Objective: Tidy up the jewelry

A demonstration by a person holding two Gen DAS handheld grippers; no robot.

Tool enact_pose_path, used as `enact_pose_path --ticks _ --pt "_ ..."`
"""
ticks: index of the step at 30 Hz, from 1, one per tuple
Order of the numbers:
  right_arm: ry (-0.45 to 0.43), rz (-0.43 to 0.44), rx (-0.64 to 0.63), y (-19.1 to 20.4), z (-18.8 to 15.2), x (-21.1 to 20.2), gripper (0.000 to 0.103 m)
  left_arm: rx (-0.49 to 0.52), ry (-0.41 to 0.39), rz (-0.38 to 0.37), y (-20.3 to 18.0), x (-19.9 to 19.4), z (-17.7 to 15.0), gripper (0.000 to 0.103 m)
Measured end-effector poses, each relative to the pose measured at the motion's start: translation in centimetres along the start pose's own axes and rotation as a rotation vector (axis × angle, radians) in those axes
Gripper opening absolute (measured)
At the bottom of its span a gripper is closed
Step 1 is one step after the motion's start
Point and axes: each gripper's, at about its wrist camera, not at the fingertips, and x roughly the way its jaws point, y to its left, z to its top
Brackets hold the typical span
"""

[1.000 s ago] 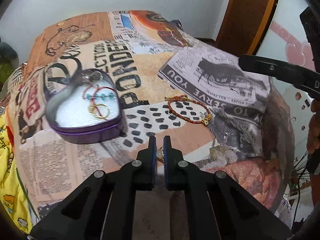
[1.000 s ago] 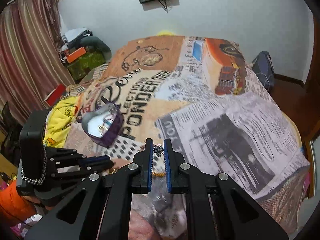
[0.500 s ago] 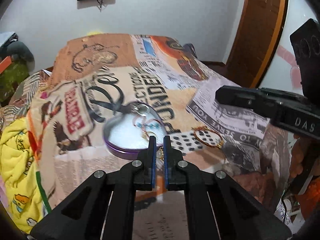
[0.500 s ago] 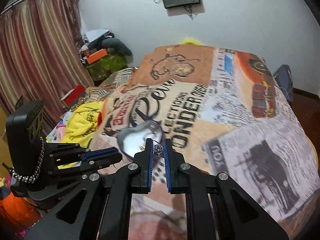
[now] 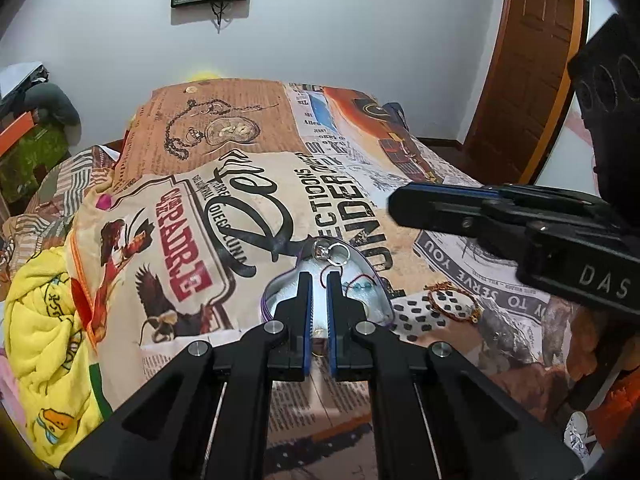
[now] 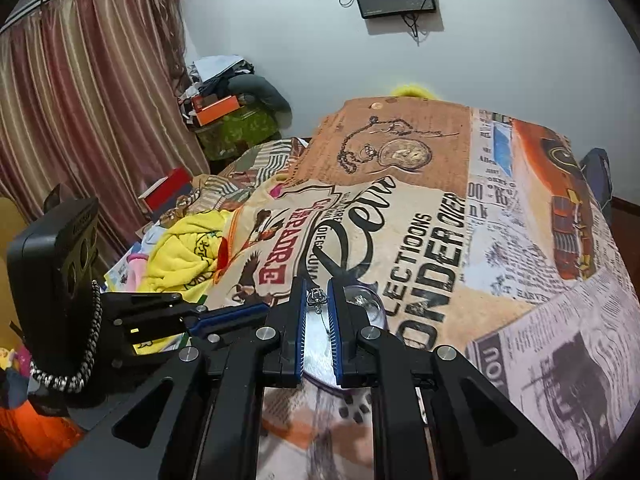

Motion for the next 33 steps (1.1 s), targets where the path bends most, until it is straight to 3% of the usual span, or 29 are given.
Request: enact_pose_path --ticks 13,16,18,19,27,33 --pt "0.053 0.020 0.018 -0.3 -0.4 3.1 0.009 -0.038 0.037 -0.009 2.1 1.5 -0.6 0.008" --pt "0.054 0.017 0.023 -0.6 -0.5 3.2 0.009 -0.047 0.069 -0.014 2.6 1.5 -1.4 0.024" --pt "0.054 0.016 0.029 -0.7 -0.5 3.2 0.009 -0.035 0.088 -0.010 2.4 1.5 -2.2 0.045" --pt "0.055 0.016 0.030 -0.7 -0.5 3.2 0.009 -0.028 0.094 -0.012 2.2 1.5 -2.6 0.047" --pt "0.067 0.007 0.020 -0.5 -0.9 2.9 0.009 0.019 0.196 -0.028 0.0 4.3 -5.1 0.048" --pt "0.070 -0.002 0.014 -0.6 -1.1 2.4 0.009 0.067 0.174 0.027 -1.0 5.1 -5.7 0.046"
